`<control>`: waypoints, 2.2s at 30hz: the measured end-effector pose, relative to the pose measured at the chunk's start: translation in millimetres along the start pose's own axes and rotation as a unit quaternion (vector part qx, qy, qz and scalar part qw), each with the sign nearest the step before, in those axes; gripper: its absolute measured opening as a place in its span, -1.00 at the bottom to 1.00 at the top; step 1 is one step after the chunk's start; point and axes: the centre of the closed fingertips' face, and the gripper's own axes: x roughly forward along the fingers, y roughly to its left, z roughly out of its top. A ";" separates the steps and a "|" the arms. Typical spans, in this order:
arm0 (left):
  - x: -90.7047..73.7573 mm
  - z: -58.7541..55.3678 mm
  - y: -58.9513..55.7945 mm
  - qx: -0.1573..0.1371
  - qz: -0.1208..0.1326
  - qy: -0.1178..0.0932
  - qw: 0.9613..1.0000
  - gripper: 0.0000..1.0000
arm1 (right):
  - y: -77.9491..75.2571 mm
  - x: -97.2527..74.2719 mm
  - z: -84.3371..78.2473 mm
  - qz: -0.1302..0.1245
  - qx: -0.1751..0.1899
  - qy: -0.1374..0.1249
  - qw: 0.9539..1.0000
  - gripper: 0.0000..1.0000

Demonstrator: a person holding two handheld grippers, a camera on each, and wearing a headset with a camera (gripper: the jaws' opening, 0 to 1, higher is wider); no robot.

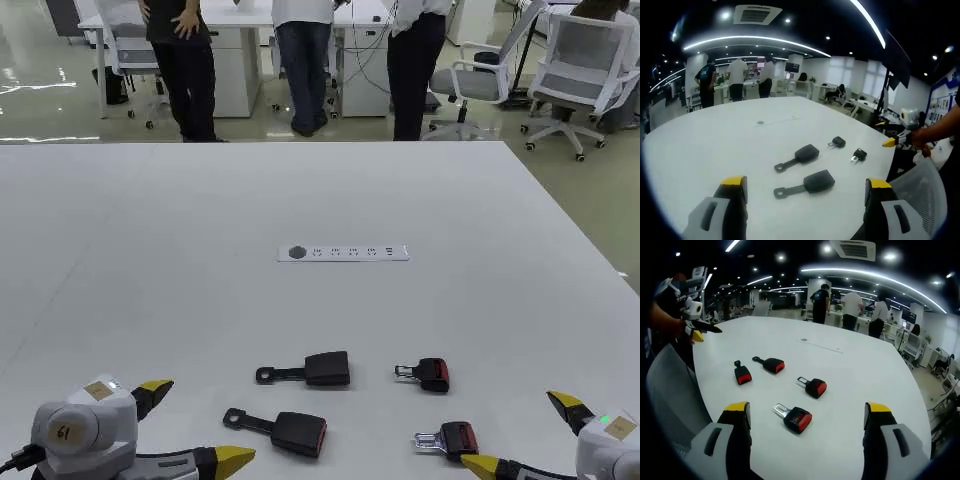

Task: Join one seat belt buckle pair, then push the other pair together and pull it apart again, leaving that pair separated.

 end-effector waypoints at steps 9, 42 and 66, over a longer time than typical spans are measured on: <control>-0.4 -2.9 2.1 -0.001 0.000 0.000 1.000 1.00 | 0.0 0.5 0.8 0.000 0.000 -0.001 1.000 0.88; -0.9 -1.9 -0.6 0.003 0.001 0.003 1.000 1.00 | 0.7 -1.1 1.2 0.003 0.001 0.000 1.000 0.88; -3.6 -2.7 -2.2 0.001 0.005 0.000 1.000 1.00 | 1.5 -6.5 -3.9 0.007 0.002 0.003 1.000 0.88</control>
